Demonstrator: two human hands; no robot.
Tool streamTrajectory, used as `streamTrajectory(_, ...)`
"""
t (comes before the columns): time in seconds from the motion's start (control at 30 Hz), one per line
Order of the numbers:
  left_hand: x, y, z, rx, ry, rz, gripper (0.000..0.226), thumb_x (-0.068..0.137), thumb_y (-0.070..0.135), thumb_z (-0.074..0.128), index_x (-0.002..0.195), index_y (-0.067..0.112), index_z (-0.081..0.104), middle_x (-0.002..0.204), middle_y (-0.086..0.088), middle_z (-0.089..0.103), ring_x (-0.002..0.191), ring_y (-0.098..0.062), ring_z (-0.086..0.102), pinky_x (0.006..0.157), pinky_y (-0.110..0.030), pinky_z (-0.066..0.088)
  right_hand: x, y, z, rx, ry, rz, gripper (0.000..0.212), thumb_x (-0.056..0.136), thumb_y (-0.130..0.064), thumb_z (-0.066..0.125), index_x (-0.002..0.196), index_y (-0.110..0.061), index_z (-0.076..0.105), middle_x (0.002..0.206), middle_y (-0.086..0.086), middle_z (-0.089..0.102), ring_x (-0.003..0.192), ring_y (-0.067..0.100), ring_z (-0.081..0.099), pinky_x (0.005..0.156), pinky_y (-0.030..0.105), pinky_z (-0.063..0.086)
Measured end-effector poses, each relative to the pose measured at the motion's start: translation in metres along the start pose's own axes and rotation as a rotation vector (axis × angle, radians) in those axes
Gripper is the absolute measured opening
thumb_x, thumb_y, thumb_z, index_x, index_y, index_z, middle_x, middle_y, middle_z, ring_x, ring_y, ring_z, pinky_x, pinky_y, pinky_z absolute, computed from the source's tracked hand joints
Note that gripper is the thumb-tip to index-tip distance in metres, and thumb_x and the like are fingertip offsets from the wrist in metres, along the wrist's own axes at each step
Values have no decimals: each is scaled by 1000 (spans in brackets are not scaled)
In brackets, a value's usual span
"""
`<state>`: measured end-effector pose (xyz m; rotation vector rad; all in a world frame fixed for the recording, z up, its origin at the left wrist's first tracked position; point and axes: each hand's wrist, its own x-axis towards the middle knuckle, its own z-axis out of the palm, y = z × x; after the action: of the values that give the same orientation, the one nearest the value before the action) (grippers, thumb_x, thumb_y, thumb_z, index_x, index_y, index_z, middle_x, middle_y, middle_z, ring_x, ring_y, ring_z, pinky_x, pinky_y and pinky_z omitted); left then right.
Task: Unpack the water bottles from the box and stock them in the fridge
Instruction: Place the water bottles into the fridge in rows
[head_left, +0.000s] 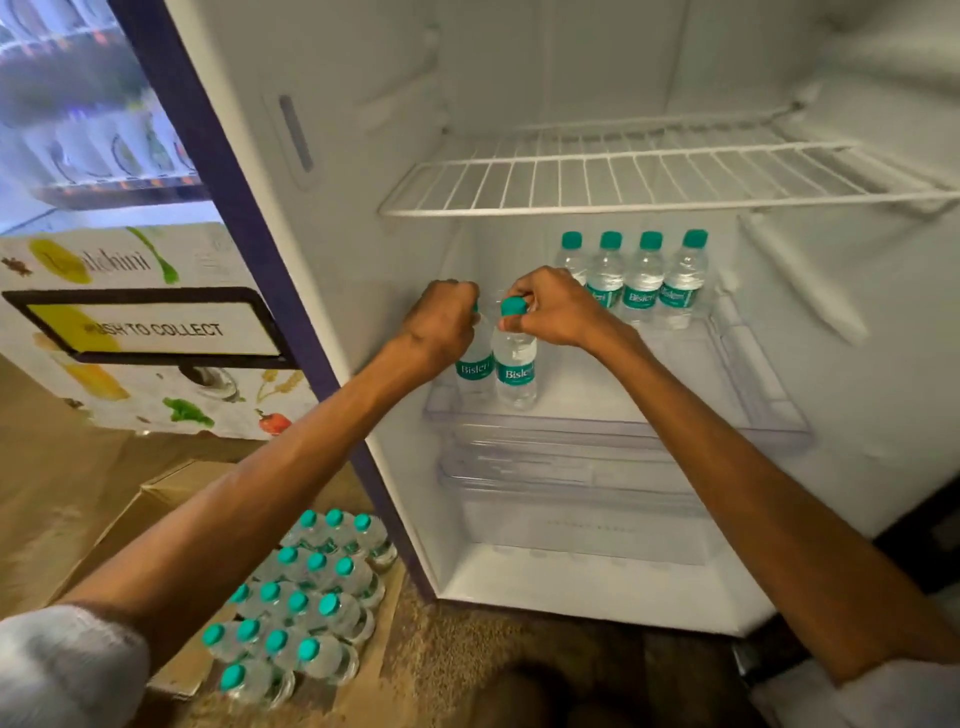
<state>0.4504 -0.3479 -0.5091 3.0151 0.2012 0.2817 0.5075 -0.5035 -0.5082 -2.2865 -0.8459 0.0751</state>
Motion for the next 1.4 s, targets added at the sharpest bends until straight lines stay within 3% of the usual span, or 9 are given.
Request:
streamTrajectory(0.3,-19,7,-14,23,-37,13,28,96,20,54,121,9,60,118,-15,63,104,-33,60,83,-40,52,-25,-3,1,15,-19,-31,45,79,-34,77,115,-11,65,109,3,66,92,17,62,78,27,49)
streamTrajectory(0.47,-3,17,-23,-48,-14,-107,46,101,49,34,104,14,64,102,-7,67,85,-25,60,73,-34,46,-19,19,-24,112,21,31,44,92,-51,54,114,-15,65,114,2,65,66,13,66,59,24,50)
streamTrajectory(0.6,33,32,-25,-151,20,-96,39,102,39,38,119,11,60,117,-9,64,102,-28,61,79,-31,43,6,55,-47,19,179,155,36,95,-40,54,108,-9,67,114,10,68,87,23,69,85,41,54)
streamTrajectory(0.7,69,48,-16,-304,32,-48,40,102,33,44,135,12,52,137,-11,55,122,-29,53,99,-36,43,28,79,-57,-47,280,208,30,93,-32,60,115,-13,64,122,7,63,110,25,60,93,34,47)
streamTrajectory(0.8,100,67,2,-339,35,29,36,101,26,48,134,11,50,136,-12,54,123,-30,52,100,-36,43,46,90,-56,-127,310,250,42,94,-31,58,131,-12,54,135,11,54,121,30,52,99,40,42)
streamTrajectory(0.97,136,83,32,-305,-73,90,43,98,19,53,139,10,44,141,-12,50,127,-30,50,104,-37,42,68,104,-48,-235,209,249,51,94,-29,60,140,-15,44,142,11,49,124,31,51,101,42,44)
streamTrajectory(1.07,145,82,42,-262,-119,115,49,97,16,55,143,10,39,144,-12,47,128,-29,48,105,-37,41,73,110,-46,-257,240,242,43,93,-27,61,133,-15,51,135,11,54,120,29,53,99,38,44)
streamTrajectory(1.23,141,76,42,-259,-30,139,31,92,13,63,122,9,54,125,-13,58,109,-27,56,95,-35,48,69,107,-44,-231,298,228,35,90,-25,66,121,-10,57,124,11,59,111,27,56,96,34,44)
streamTrajectory(1.4,120,78,34,-209,-17,188,27,93,13,61,119,8,54,122,-12,57,105,-29,57,92,-35,49,53,100,-49,-253,280,207,32,90,-20,65,118,-7,59,123,13,58,110,28,55,90,31,41)
